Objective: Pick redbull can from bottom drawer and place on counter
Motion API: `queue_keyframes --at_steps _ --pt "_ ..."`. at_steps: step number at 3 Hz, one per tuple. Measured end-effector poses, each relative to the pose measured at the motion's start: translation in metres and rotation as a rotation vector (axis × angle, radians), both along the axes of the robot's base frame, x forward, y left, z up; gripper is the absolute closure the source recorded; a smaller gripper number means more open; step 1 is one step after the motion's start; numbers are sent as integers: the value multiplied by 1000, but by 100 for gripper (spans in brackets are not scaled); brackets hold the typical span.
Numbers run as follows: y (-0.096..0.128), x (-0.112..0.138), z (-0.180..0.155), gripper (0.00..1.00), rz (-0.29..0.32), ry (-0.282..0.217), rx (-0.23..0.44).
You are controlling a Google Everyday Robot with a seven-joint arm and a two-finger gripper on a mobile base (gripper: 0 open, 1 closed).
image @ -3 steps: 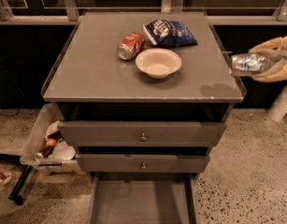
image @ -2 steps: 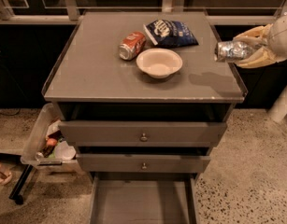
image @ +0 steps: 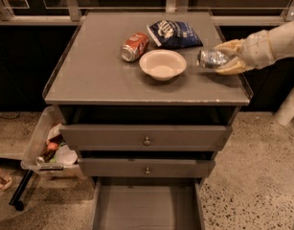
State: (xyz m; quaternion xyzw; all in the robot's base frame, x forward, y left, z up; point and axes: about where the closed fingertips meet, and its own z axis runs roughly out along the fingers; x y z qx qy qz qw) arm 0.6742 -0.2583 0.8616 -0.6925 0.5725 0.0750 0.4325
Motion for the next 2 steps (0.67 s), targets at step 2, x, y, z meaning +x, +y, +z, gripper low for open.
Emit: queue_keyframes --at_steps 2 --pt "0 2 -6 57 1 8 1"
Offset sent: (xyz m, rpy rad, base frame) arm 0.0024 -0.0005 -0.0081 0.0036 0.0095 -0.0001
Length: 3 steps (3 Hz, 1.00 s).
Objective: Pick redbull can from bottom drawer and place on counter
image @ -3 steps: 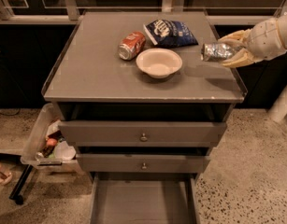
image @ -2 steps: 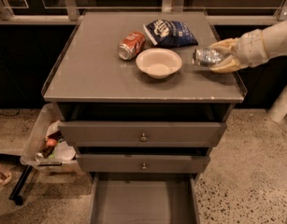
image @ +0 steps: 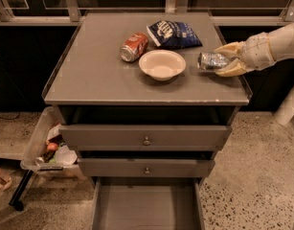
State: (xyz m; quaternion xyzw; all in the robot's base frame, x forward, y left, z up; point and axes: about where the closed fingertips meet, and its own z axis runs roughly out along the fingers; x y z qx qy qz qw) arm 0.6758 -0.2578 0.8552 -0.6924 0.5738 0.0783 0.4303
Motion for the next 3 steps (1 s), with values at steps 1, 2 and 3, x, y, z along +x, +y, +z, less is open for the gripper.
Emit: queue_keyframes --at_steps 1,2,3 --pt "0 0 0 35 0 0 0" --pt "0 0 0 11 0 0 0" --pt "0 0 0 0 0 0 0"
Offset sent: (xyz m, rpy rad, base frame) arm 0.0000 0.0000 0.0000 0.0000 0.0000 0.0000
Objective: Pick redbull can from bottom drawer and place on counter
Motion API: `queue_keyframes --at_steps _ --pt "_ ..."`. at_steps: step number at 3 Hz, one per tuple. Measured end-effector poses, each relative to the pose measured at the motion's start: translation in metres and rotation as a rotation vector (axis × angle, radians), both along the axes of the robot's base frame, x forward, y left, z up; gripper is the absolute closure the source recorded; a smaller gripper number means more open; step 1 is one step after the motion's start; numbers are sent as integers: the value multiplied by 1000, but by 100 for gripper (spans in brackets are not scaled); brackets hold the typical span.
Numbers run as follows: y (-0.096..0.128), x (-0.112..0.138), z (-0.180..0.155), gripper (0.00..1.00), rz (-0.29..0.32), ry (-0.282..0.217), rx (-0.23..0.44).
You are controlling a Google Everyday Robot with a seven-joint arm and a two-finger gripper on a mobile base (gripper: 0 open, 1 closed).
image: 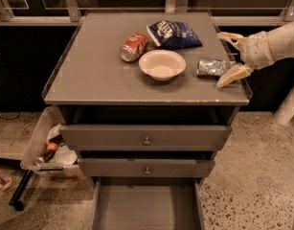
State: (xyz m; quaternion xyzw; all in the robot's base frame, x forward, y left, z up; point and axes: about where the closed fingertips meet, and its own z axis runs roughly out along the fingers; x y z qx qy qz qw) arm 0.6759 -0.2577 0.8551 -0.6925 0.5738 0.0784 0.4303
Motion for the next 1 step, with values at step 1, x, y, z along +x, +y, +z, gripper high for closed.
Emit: queue_keyframes --at_steps 1 --pt "0 0 0 0 0 0 0"
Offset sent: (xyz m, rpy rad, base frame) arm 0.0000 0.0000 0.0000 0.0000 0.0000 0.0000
